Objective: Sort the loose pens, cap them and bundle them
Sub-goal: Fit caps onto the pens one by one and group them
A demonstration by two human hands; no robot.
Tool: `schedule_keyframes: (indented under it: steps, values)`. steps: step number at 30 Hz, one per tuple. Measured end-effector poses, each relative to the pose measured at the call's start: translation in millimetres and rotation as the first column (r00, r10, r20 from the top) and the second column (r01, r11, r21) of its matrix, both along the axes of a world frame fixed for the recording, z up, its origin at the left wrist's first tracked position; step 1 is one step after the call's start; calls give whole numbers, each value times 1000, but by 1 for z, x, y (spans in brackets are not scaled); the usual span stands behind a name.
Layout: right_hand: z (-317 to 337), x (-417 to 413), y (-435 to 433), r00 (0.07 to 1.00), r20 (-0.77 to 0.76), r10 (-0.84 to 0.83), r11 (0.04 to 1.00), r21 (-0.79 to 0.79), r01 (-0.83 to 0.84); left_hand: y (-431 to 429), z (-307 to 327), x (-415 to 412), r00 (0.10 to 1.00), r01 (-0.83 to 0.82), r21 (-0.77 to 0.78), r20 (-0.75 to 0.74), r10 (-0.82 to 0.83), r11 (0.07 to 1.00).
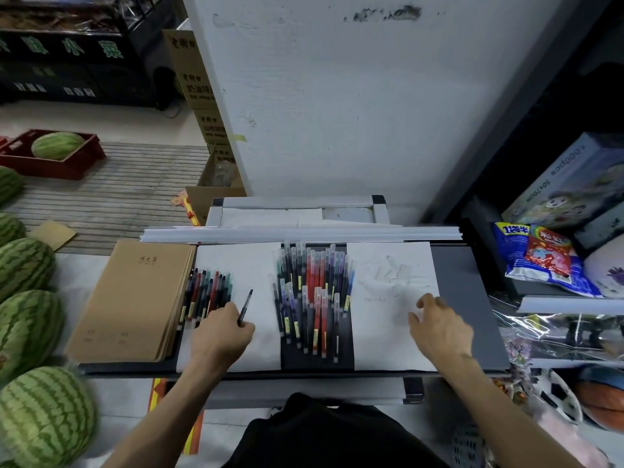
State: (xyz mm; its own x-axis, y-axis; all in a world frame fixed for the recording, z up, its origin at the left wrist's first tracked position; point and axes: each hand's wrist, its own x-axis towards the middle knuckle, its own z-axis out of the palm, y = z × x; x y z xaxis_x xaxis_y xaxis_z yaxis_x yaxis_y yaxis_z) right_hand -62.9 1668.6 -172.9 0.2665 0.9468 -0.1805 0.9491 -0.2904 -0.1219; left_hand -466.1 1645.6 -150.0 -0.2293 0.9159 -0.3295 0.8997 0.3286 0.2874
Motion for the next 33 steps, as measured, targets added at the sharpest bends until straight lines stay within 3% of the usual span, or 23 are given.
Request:
schedule_keyframes:
  steps: [7, 13, 17, 19, 23, 26, 28, 30, 33]
  values:
    - [-8, 21, -4, 997, -41, -63, 996, -63, 60, -7, 1, 14, 998, 48, 26, 42, -49, 999]
    - [-7, 16, -3, 997, 18, -75, 994, -80, 76, -12, 3, 29, 991, 98, 35, 86, -101, 995]
    - [2, 12, -5, 987, -79, -137, 989, -57, 133, -14, 10, 37, 974, 157, 57, 159, -165, 986]
    - [11, 3, -7, 964, -216, -157, 987, 5, 161, -15, 17, 42, 956, 174, 81, 226, -188, 981]
    - [43, -28, -8, 791, -601, -115, 984, 40, 173, -18, 41, 59, 912, 237, 116, 314, -262, 964]
    - [73, -54, -7, 514, -856, -65, 995, -14, 102, -20, 64, 72, 874, 273, 183, 364, -323, 944]
    - [93, -66, -8, 333, -943, -12, 999, 0, 35, -22, 82, 79, 852, 277, 240, 386, -354, 930]
    - [111, -74, -9, 215, -976, 29, 1000, 27, -12, -23, 98, 84, 831, 272, 295, 408, -378, 916]
    - [128, -80, -11, 133, -987, 94, 993, 84, -76, -24, 114, 86, 831, 280, 369, 370, -416, 886]
